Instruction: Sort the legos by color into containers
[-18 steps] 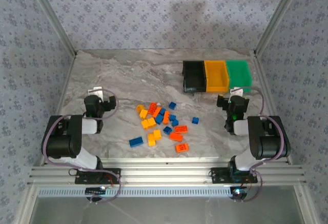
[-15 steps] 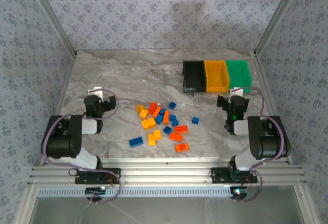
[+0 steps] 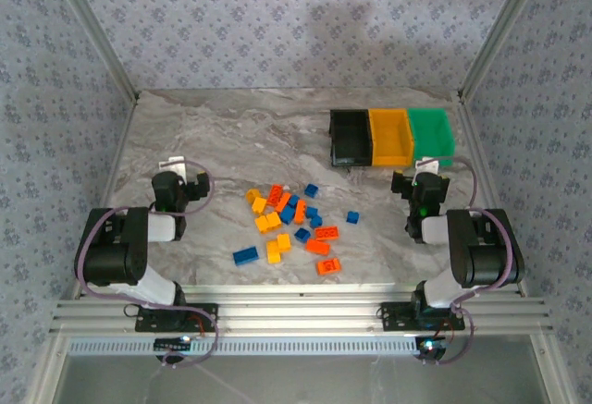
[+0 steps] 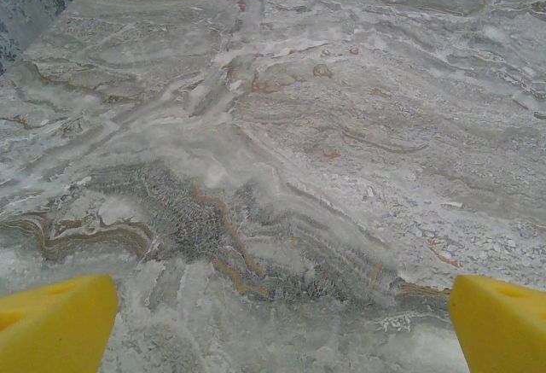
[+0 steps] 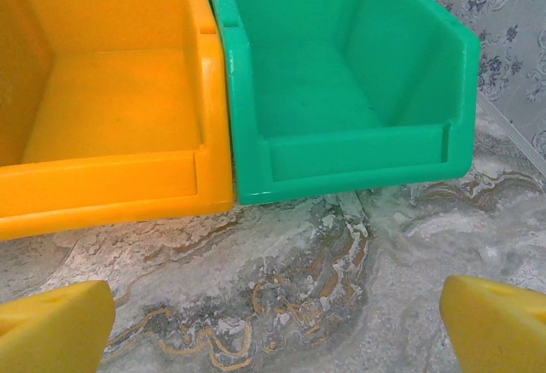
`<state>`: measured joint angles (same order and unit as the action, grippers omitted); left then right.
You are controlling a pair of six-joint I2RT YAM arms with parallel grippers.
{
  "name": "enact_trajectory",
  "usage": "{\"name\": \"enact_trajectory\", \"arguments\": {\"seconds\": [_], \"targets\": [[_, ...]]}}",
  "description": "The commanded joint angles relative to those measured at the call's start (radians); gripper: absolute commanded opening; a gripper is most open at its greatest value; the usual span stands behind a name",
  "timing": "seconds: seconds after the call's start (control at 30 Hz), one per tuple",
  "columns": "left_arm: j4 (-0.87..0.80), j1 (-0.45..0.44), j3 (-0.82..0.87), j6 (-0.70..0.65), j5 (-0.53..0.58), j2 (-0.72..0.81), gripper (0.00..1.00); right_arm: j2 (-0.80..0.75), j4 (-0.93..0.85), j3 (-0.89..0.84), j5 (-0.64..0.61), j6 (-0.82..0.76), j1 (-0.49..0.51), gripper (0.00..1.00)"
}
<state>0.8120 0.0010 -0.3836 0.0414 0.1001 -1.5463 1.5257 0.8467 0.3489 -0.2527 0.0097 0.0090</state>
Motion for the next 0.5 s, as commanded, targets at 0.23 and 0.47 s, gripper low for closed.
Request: {"name": "enact_trajectory", "arguments": {"seconds": [0.23,0.47], "targets": [[0.009,0.007,-0.028,-0.011,-0.014,0.009,1.0,-0.001,0.023,0.015,0.009,0.004,-0.005,1.0],[-0.062,0.005,-0.051,-0.004,0.006,0.054,1.0,-0.039,-0.001,0.007,0.013,0.027,-0.019,1.0]]}}
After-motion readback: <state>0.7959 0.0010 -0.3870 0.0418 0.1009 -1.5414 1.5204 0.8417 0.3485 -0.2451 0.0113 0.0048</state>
